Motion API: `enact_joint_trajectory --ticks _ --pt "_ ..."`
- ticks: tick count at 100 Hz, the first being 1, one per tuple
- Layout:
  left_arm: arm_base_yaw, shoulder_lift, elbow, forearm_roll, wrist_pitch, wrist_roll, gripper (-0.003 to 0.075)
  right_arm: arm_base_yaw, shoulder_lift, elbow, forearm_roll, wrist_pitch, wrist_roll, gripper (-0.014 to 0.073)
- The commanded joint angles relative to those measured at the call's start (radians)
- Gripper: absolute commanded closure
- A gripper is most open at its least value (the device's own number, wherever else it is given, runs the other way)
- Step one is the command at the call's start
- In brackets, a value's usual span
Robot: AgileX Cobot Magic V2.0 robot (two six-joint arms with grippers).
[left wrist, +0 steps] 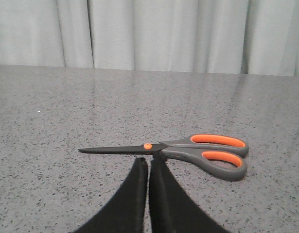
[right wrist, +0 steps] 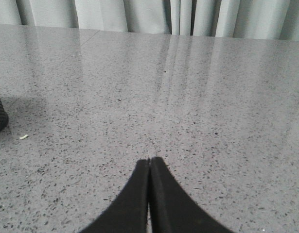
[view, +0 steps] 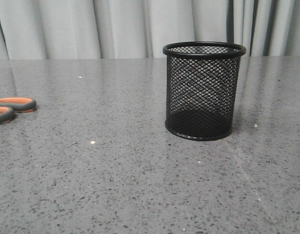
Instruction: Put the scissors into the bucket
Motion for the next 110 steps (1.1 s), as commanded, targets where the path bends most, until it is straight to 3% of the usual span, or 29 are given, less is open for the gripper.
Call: enact_joint_trajectory --ticks 1,110 --pt "0.0 -0.027 0.04 -0.008 -0.079 -0.009 0.074 -0.005 -0.022 0.006 -0.012 -0.071 0.0 0.065" --pt "0.0 -0.027 0.04 -0.008 -0.079 -0.009 0.074 -0.005 -0.022 0.006 -0.012 -0.142 0.0 0.065"
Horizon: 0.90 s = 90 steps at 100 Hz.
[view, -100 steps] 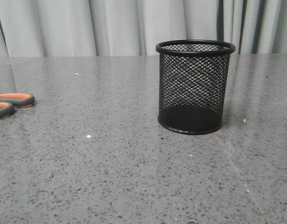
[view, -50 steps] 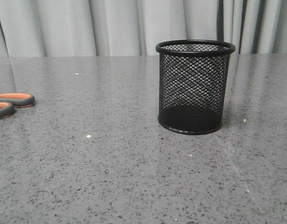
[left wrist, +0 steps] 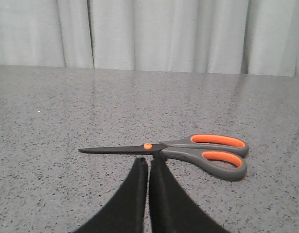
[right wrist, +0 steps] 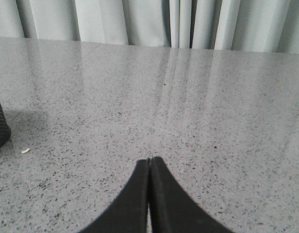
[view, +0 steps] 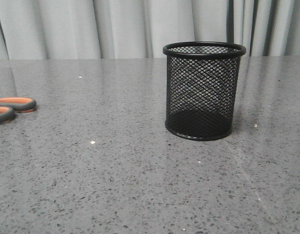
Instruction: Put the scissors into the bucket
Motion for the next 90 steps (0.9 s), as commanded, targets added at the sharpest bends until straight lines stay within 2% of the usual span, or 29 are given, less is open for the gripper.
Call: enact_joint_trajectory --ticks 1,20,56,76,90 --pt "0.0 -0.027 0.04 -0.008 -0.079 -0.009 0.074 -0.005 -0.022 0.006 -0.012 -0.096 0.0 0.065" --pt "0.0 -0.027 0.04 -0.012 -0.081 -0.009 0.074 -0.005 -0.022 0.006 0.017 -0.104 0.0 0.065" --pt "0.0 -0.027 0.04 -0.213 -0.088 -0.009 0.074 -0.005 -0.022 0.006 0.165 -0.155 0.0 0.065" --pt "0.0 -0.027 0.039 -0.42 -0.119 -0.009 0.074 -0.005 -0.022 0.006 0.265 -0.22 0.0 0.065" --pt "0.0 -0.027 0.028 -0.669 -0.159 -0.009 0.074 -0.005 -0.022 -0.006 0.505 -0.276 0.0 0.065"
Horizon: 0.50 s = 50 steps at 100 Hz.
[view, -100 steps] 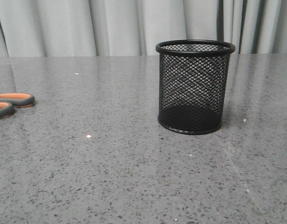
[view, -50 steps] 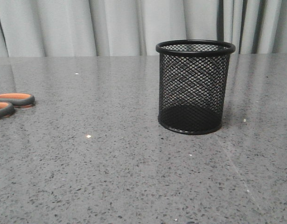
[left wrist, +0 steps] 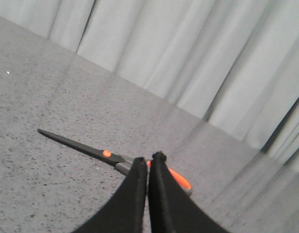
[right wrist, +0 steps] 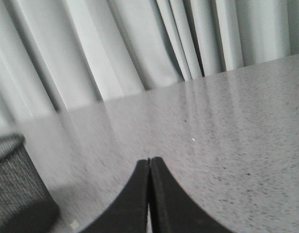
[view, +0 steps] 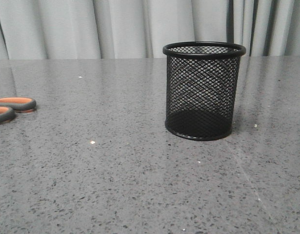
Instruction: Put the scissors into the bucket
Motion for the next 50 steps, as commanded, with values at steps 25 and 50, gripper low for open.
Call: enact_joint_trajectory --ticks 25,50 --pt "0.0 -0.017 -0.137 -0.131 0.025 0.016 0.074 -0.005 -0.01 -0.184 0.09 0.12 0.0 0.0647" --pt "0.0 0.206 -0.501 0.185 0.352 0.031 0.074 -0.005 0.252 -0.49 -0.091 0.415 0.0 0.0647"
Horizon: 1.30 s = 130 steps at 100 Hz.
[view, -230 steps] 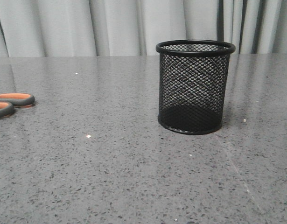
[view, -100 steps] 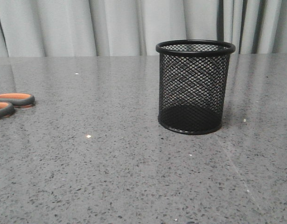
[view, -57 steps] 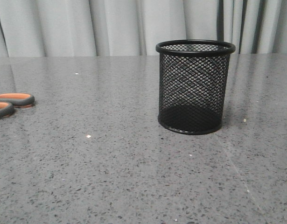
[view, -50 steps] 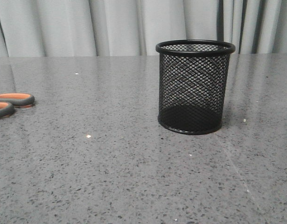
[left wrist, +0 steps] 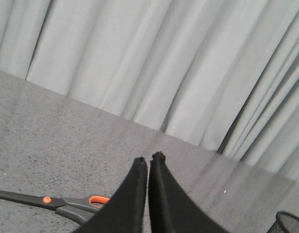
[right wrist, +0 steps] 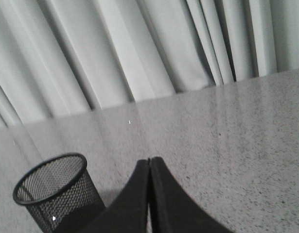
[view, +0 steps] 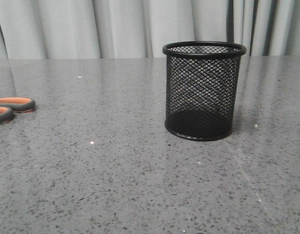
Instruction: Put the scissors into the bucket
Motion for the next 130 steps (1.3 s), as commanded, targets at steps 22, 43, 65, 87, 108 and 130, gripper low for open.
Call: enact_joint_trajectory --ticks 22,43,65,87,108,130 --pt "0.0 0.417 -0.436 0.164 0.429 0.135 0.074 -0.005 0.462 -0.394 -0.082 0.29 0.0 0.0648" --pt "0.0 0.589 -0.585 0.164 0.605 0.161 0.0739 -0.005 0.642 -0.538 -0.086 0.429 -0.01 0.0649" --pt "0.0 0.664 -0.628 0.152 0.623 0.249 0.0692 -0.005 0.724 -0.613 -0.086 0.517 -0.049 0.0533" --pt "0.0 0.693 -0.631 0.147 0.623 0.283 0.0366 -0.005 0.744 -0.632 -0.078 0.533 -0.06 0.0046" --pt "0.0 0.765 -0.676 0.143 0.691 0.414 0.0331 -0.005 0.744 -0.632 -0.078 0.532 -0.06 0.0101" --pt "0.0 1.0 -0.817 0.163 0.85 0.661 0.0331 -0.002 0.744 -0.632 -0.076 0.532 -0.06 0.0118"
